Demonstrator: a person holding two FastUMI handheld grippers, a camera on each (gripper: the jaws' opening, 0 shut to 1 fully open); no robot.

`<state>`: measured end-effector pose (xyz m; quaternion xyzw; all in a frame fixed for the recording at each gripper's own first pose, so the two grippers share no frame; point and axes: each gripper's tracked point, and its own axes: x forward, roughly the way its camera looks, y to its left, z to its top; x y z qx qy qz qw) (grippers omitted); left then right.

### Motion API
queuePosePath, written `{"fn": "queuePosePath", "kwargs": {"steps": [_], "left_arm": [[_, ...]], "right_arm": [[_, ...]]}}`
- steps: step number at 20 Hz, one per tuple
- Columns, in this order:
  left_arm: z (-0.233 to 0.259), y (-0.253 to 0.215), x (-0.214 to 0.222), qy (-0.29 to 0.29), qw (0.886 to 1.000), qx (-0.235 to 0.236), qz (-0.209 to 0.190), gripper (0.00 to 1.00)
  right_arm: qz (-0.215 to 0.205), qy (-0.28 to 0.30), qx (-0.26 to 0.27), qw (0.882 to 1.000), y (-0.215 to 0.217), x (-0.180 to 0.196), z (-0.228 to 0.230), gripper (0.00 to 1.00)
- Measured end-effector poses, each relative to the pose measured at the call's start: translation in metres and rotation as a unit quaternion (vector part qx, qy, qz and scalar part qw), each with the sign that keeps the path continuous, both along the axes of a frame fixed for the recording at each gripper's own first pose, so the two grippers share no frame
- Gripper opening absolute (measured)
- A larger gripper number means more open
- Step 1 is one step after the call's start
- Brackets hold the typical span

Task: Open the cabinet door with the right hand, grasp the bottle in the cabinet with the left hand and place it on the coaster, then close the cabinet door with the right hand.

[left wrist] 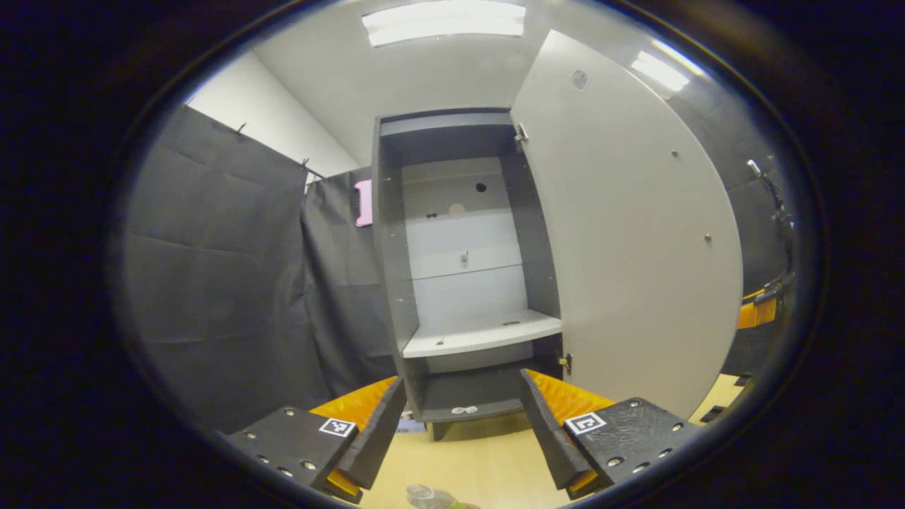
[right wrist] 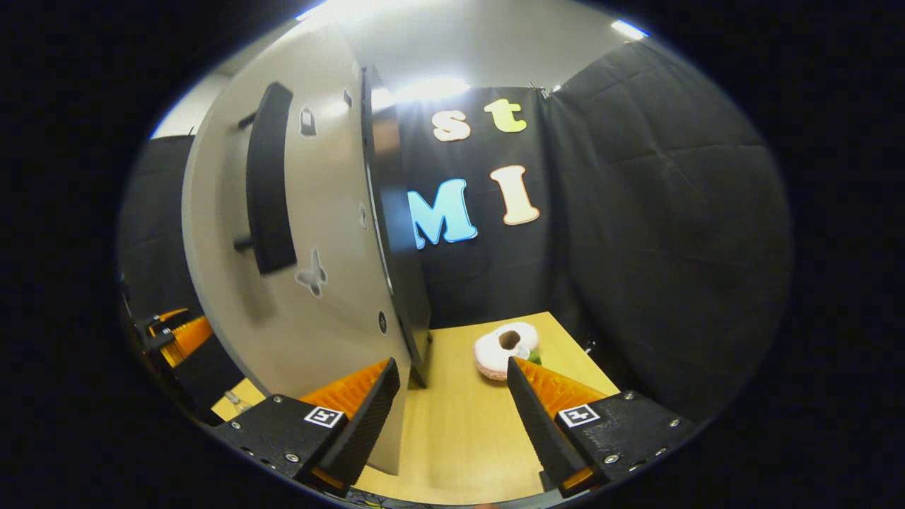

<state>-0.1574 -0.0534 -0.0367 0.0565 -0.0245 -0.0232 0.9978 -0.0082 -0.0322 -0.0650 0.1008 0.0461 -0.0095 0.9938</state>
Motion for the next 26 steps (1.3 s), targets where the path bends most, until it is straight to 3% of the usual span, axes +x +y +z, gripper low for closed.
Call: {"fn": "queuePosePath", "kwargs": {"steps": [4,8,9,10,11,13,14,15,16,20,26], "left_arm": [[0.030,-0.018,-0.002,0.008,1.000,-0.021,-0.011,0.91],[0.046,-0.031,-0.015,0.020,1.000,0.006,-0.009,0.91],[0.047,-0.036,-0.016,0.022,1.000,0.009,-0.010,0.91],[0.051,-0.037,-0.019,0.022,1.000,0.009,-0.010,0.99],[0.054,-0.037,-0.022,0.021,1.000,0.008,-0.009,0.91],[0.061,-0.034,-0.023,0.020,1.000,0.005,-0.006,0.91],[0.063,-0.031,-0.023,0.018,1.000,0.005,-0.003,0.91],[0.062,-0.027,-0.022,0.018,1.000,0.005,0.002,0.99],[0.062,-0.024,-0.023,0.018,1.000,0.004,0.006,0.91],[0.047,-0.014,-0.019,0.036,0.999,-0.006,0.008,0.91],[0.035,0.020,-0.006,0.042,0.998,-0.029,0.027,0.91]], "right_arm": [[0.046,-0.044,0.010,0.998,0.010,-0.017,0.055,0.93],[0.102,-0.082,0.000,0.991,0.033,-0.029,0.089,0.94],[0.119,-0.083,-0.002,0.989,0.042,-0.030,0.091,0.90],[0.137,-0.082,-0.006,0.987,0.053,-0.031,0.090,0.94],[0.144,-0.080,-0.016,0.986,0.059,-0.031,0.090,0.94],[0.150,-0.078,-0.029,0.985,0.061,-0.029,0.093,0.95],[0.154,-0.081,-0.027,0.984,0.066,-0.027,0.094,0.90],[0.159,-0.078,-0.021,0.984,0.069,-0.026,0.093,0.94],[0.165,-0.073,-0.011,0.984,0.071,-0.024,0.089,0.94],[0.173,-0.066,-0.013,0.983,0.080,-0.024,0.093,0.94],[0.213,-0.070,-0.021,0.974,0.132,-0.022,0.097,0.94]]}}
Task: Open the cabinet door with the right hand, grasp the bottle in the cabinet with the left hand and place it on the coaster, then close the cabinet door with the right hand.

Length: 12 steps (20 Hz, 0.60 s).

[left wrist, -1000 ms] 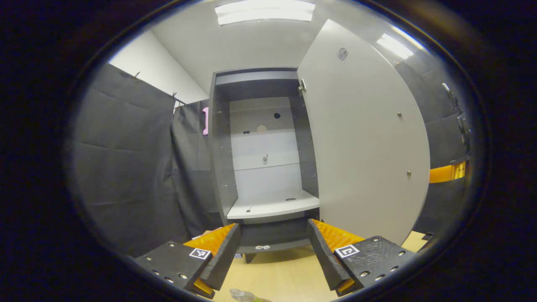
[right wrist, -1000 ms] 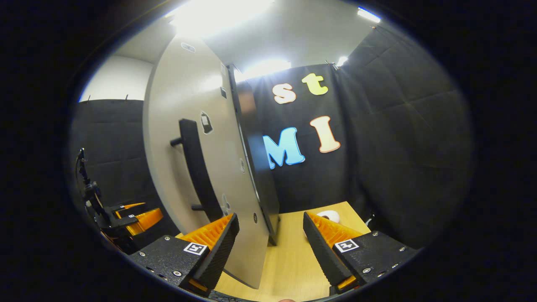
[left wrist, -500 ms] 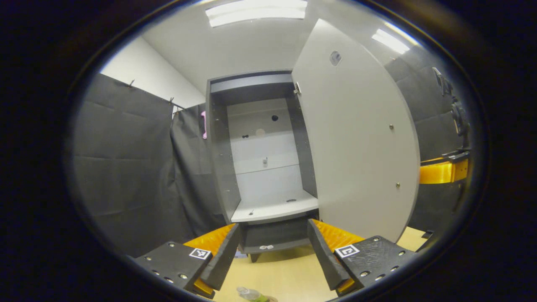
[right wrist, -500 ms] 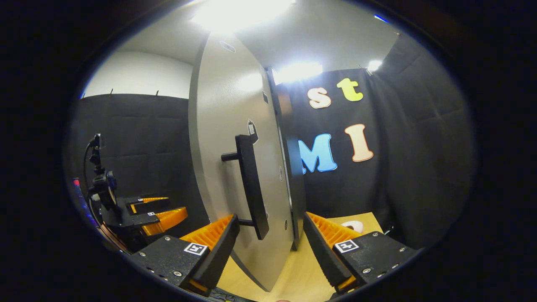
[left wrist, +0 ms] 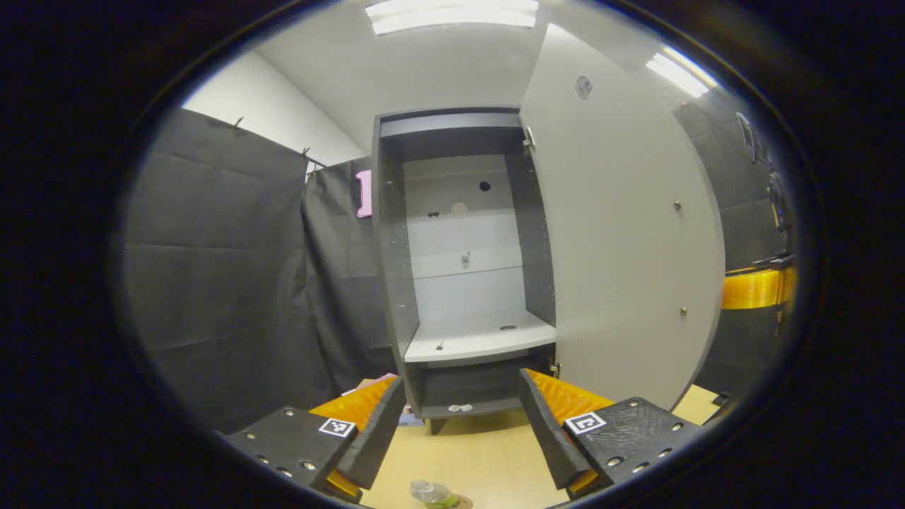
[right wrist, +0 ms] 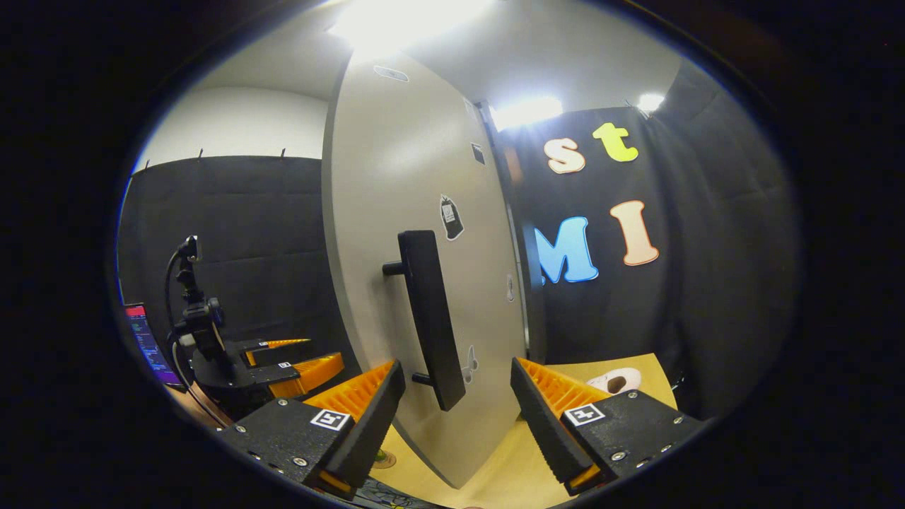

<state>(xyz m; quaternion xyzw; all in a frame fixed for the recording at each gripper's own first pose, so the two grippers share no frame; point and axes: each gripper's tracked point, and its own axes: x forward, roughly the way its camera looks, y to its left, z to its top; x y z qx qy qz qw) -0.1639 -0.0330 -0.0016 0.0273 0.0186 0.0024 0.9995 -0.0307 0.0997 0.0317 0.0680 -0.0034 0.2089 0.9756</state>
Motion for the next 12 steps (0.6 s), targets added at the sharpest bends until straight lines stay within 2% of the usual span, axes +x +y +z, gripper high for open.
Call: {"fn": "queuePosePath", "kwargs": {"steps": [2,3,4,5,6,7,8,9,12], "left_arm": [[-0.008,0.014,0.007,0.008,1.000,-0.006,0.008,0.91],[-0.012,0.020,0.008,0.012,1.000,-0.009,0.011,0.91],[-0.014,0.026,0.009,0.016,1.000,-0.010,0.013,0.87],[-0.016,0.033,0.010,0.018,1.000,-0.011,0.016,0.91],[-0.014,0.039,0.011,0.017,1.000,-0.010,0.020,0.91],[-0.014,0.045,0.013,0.017,1.000,-0.008,0.023,0.91],[-0.013,0.050,0.017,0.016,1.000,-0.005,0.025,0.91],[-0.012,0.054,0.020,0.013,1.000,-0.003,0.025,0.91],[-0.010,0.066,0.036,0.010,1.000,0.004,0.023,0.91]], "right_arm": [[0.012,0.003,0.000,1.000,0.017,0.004,0.000,0.94],[0.018,0.006,0.001,1.000,0.025,0.005,-0.001,0.89],[0.024,0.007,0.003,1.000,0.032,0.008,-0.002,0.94],[0.030,0.010,0.005,0.999,0.040,0.010,-0.001,0.94],[0.035,0.012,0.006,0.999,0.048,0.013,-0.001,0.89],[0.039,0.013,0.005,0.999,0.054,0.017,-0.001,0.94],[0.041,0.012,0.003,0.999,0.060,0.019,0.000,0.89],[0.044,0.011,0.001,0.999,0.066,0.023,0.002,0.94],[0.053,0.011,0.001,0.999,0.084,0.035,0.003,0.94]]}}
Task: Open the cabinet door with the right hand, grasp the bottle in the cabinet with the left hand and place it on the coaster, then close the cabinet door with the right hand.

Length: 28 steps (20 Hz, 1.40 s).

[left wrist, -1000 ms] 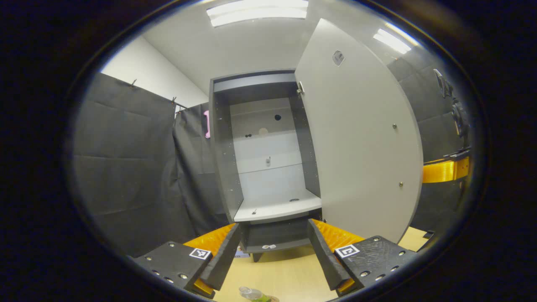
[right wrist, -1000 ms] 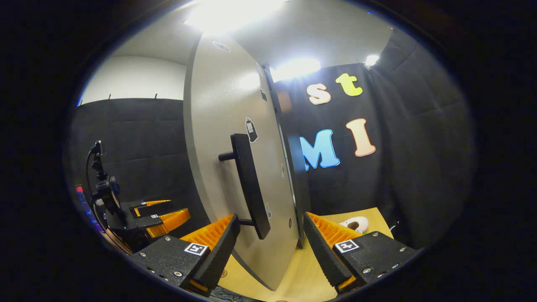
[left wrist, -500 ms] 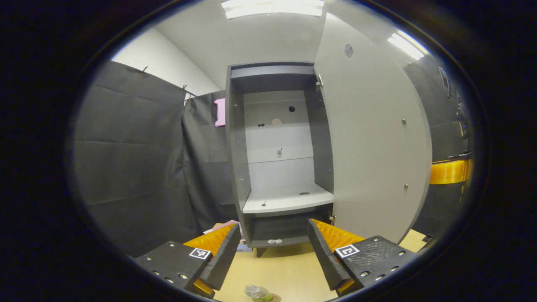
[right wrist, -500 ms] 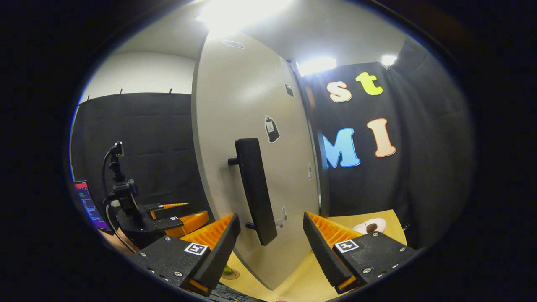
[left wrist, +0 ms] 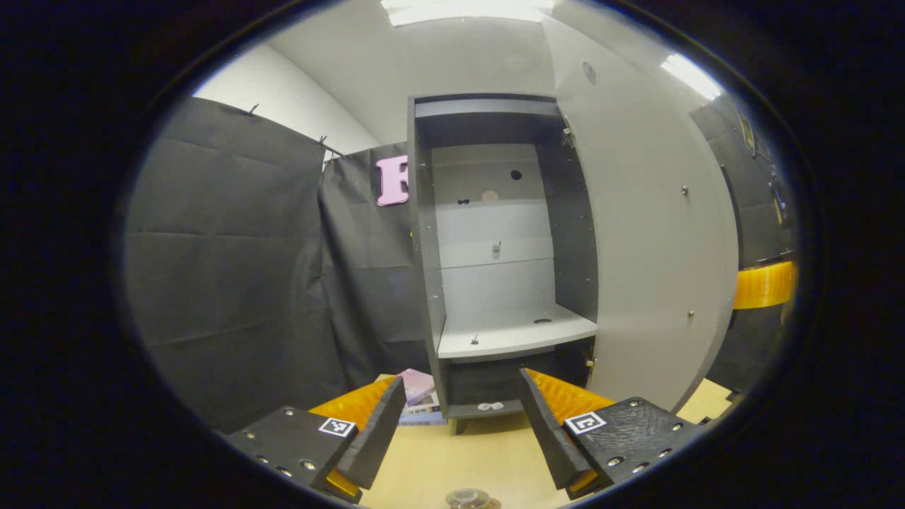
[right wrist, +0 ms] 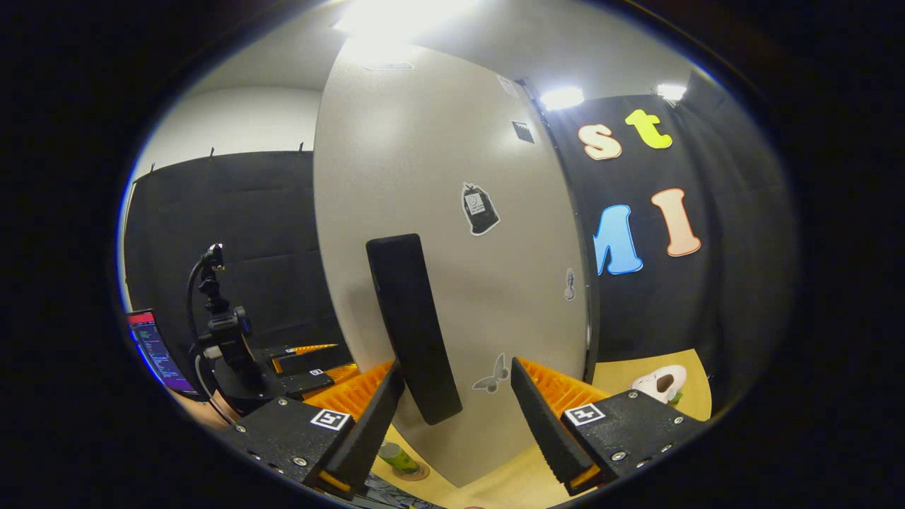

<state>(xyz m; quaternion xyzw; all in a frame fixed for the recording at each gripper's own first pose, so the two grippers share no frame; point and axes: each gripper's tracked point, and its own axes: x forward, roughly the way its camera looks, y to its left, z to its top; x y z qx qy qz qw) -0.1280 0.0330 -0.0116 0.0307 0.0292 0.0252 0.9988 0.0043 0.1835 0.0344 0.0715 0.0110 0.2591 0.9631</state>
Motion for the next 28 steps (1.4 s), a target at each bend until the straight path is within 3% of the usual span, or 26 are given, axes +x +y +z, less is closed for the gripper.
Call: {"fn": "queuePosePath", "kwargs": {"steps": [8,9,10,19,28], "left_arm": [[0.001,0.029,0.039,-0.004,1.000,0.009,0.000,0.91],[0.002,0.032,0.042,-0.006,1.000,0.009,0.001,0.92],[0.002,0.036,0.045,-0.006,1.000,0.009,0.001,0.91],[0.001,0.078,0.072,-0.016,1.000,0.004,0.011,0.91],[-0.009,0.119,0.096,-0.014,1.000,0.002,0.004,0.91]], "right_arm": [[0.022,0.000,-0.007,1.000,0.028,0.029,-0.001,0.94],[0.023,0.000,-0.005,1.000,0.031,0.034,-0.001,0.91],[0.028,0.003,-0.003,1.000,0.040,0.038,0.002,0.97],[0.054,-0.008,-0.014,0.998,0.078,0.057,0.004,0.97],[0.041,-0.017,-0.027,0.999,0.104,0.082,0.008,0.98]]}}
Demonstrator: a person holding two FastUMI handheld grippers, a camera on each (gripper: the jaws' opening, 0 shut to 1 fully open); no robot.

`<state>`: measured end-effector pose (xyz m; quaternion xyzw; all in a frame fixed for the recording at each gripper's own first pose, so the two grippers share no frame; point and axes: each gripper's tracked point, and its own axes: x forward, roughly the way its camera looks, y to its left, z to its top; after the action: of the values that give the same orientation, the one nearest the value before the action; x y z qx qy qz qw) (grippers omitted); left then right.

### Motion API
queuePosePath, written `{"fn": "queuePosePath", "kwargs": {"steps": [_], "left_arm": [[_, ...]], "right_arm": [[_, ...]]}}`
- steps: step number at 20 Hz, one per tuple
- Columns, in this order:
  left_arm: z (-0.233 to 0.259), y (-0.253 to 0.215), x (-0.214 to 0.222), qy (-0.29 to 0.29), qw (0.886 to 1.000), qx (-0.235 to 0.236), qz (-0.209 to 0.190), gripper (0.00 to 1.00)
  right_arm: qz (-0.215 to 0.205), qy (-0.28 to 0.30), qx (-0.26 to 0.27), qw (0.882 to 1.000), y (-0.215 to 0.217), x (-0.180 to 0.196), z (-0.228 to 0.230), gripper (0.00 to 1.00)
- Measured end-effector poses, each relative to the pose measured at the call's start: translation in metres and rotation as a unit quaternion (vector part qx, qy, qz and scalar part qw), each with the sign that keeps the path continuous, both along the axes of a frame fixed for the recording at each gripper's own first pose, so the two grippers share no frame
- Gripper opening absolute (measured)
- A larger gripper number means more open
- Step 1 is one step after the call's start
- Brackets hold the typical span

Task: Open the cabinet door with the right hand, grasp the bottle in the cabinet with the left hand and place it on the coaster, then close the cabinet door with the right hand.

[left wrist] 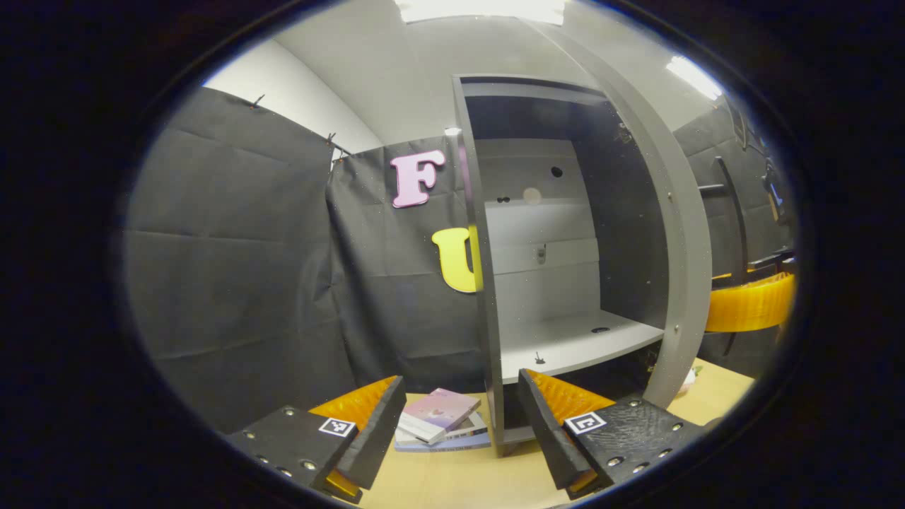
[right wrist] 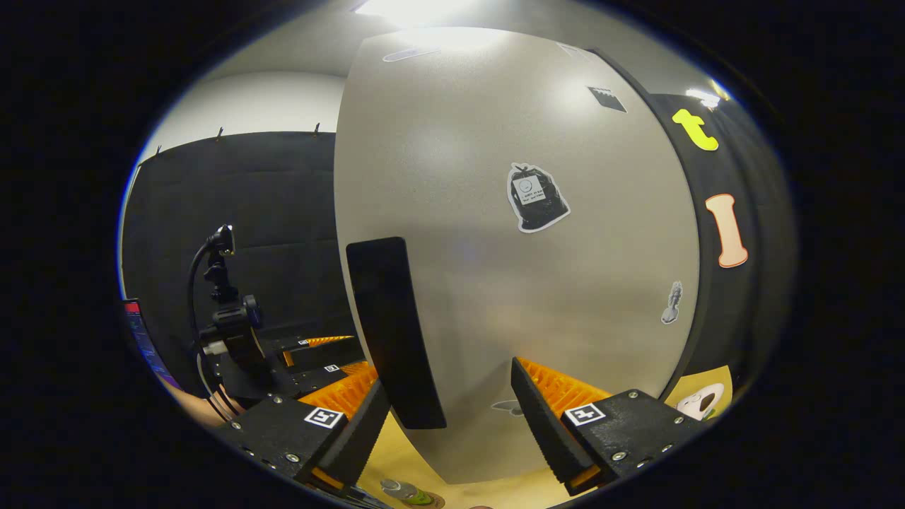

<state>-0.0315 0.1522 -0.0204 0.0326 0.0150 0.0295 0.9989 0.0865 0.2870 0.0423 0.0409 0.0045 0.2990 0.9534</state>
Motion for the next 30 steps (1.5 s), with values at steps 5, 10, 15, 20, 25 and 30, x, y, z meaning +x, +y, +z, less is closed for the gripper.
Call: {"fn": "queuePosePath", "kwargs": {"steps": [5,10,15,20,25,30], "left_arm": [[-0.002,0.009,0.014,-0.001,0.999,0.017,-0.028,0.91],[-0.005,0.015,0.026,0.003,0.999,0.005,-0.052,0.91],[0.005,0.006,0.028,-0.008,0.999,-0.011,-0.051,0.91],[0.035,-0.011,0.020,-0.029,0.999,-0.024,-0.033,0.91],[0.067,-0.022,0.015,-0.034,0.999,-0.012,-0.007,0.91],[0.071,-0.055,0.006,-0.037,0.999,-0.034,-0.018,0.91]], "right_arm": [[-0.035,-0.011,-0.006,0.999,0.009,0.012,0.004,0.98],[-0.047,-0.009,0.012,0.999,0.016,0.014,0.009,0.98],[-0.061,-0.015,0.006,0.998,-0.005,0.006,0.011,0.97],[-0.167,-0.026,0.009,0.986,-0.064,0.027,0.018,0.97],[-0.266,-0.005,0.009,0.964,-0.119,0.034,0.005,0.96],[-0.269,0.006,0.004,0.963,-0.127,0.032,-0.004,0.95]]}}
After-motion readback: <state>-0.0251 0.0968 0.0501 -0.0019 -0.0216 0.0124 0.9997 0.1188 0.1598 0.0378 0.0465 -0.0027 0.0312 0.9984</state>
